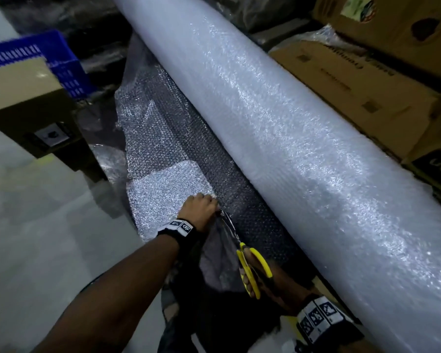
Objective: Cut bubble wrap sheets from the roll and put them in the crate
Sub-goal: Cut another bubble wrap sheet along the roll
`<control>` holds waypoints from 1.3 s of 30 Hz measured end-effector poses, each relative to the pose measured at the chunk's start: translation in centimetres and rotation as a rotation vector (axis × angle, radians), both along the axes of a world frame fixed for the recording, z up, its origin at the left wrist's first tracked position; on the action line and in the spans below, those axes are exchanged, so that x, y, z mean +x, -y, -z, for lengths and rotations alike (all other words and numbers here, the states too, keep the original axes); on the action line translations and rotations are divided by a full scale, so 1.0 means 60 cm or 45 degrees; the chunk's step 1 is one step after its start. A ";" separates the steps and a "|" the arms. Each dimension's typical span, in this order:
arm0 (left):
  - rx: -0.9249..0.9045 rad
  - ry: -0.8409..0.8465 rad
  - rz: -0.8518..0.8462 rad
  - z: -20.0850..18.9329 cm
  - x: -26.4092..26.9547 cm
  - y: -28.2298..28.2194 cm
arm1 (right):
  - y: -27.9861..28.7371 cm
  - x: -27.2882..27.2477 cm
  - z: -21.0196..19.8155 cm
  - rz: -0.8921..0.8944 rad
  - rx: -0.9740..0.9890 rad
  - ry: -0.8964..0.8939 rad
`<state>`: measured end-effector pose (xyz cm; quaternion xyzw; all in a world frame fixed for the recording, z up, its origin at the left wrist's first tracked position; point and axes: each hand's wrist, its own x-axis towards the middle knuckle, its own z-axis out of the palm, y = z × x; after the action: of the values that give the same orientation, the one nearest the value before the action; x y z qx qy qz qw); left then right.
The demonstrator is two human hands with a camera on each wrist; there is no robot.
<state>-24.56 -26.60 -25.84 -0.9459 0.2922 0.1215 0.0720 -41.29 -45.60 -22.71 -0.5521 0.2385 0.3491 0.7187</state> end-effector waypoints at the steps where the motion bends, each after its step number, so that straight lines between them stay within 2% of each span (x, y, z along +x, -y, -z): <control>1: -0.041 -0.008 -0.021 -0.001 0.001 -0.002 | 0.003 0.000 0.004 -0.017 0.018 -0.010; 6: -0.173 -0.044 -0.088 0.001 0.000 -0.011 | 0.003 0.006 0.020 -0.032 -0.007 -0.047; 14: -0.097 -0.025 -0.112 0.000 -0.003 -0.011 | -0.007 0.041 0.046 -0.041 -0.074 -0.076; 24: -0.142 -0.053 -0.153 -0.003 -0.006 -0.011 | -0.021 0.075 0.061 0.035 -0.159 -0.152; 32: -0.147 -0.033 -0.154 0.004 -0.016 -0.010 | -0.024 0.106 0.058 -0.076 -0.372 -0.126; 39: -0.158 -0.007 -0.176 0.014 -0.019 -0.009 | -0.024 0.112 0.059 -0.106 -0.362 -0.170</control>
<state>-25.73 -26.07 -26.69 -0.9661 0.2332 0.1104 0.0038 -34.60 -44.15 -26.24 -0.6332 0.3097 0.3773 0.6007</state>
